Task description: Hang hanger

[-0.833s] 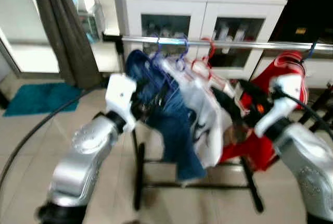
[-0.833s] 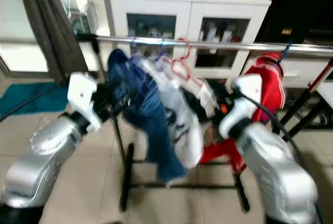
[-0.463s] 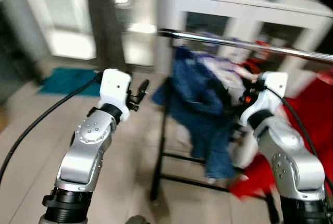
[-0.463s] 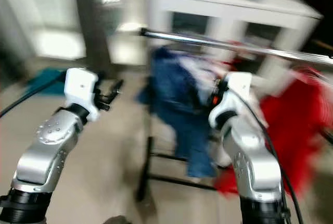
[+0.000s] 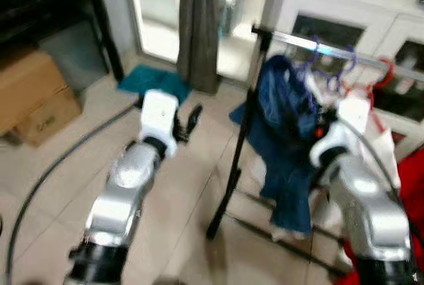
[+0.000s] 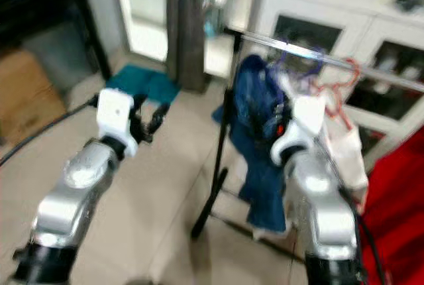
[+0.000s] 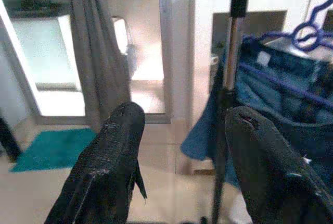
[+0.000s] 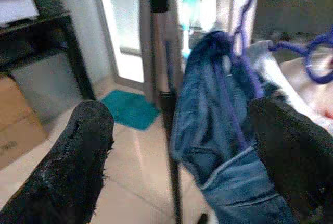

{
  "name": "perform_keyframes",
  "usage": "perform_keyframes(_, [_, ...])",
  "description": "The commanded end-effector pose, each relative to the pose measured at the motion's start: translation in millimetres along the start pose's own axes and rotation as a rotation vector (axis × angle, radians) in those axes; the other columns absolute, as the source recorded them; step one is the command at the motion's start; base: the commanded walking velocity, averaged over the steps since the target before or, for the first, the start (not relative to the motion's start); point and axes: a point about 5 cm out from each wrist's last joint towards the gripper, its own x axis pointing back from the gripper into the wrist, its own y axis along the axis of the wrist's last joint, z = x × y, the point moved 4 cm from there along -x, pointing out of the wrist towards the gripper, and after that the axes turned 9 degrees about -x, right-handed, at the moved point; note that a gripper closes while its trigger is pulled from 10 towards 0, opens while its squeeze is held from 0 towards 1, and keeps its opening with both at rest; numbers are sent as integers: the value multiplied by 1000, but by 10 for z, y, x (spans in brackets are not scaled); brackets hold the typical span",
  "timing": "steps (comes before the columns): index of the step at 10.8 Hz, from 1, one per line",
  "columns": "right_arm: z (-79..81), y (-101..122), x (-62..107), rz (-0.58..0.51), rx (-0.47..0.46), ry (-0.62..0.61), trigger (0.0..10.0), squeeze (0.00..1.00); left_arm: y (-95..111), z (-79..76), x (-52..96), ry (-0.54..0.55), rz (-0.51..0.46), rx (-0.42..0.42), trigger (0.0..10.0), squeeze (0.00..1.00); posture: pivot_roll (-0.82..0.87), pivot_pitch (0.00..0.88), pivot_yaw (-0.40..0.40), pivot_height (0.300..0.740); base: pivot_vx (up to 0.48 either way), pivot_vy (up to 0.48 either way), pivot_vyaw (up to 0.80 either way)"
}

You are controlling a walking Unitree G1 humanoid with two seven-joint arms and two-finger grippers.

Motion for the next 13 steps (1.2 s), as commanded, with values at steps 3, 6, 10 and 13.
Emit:
perform_keyframes(3, [-46, -21, 0, 10, 16, -41, 10000, 1000, 50, -60, -12, -37, -26, 9, 10000, 0, 51, 1, -23, 740, 205, 0, 0])
perform_keyframes(6, [-47, -48, -10, 19, 25, -49, 10000, 1000, 36, -73, -7, -45, -22, 8, 10000, 0, 55, 1, -24, 740, 381, 0, -533])
perform_keyframes(10, [30, -63, -30, 32, 77, -7, 10000, 1000, 41, -64, 1, -42, -24, 8, 10000, 0, 56, 12, -30, 740, 383, 0, 200])
perform_keyframes(13, [-8, 23, -44, -2, 44, -27, 10000, 1000, 88, -136, 15, -93, -54, 23, 10000, 0, 48, 15, -29, 740, 250, 0, 0])
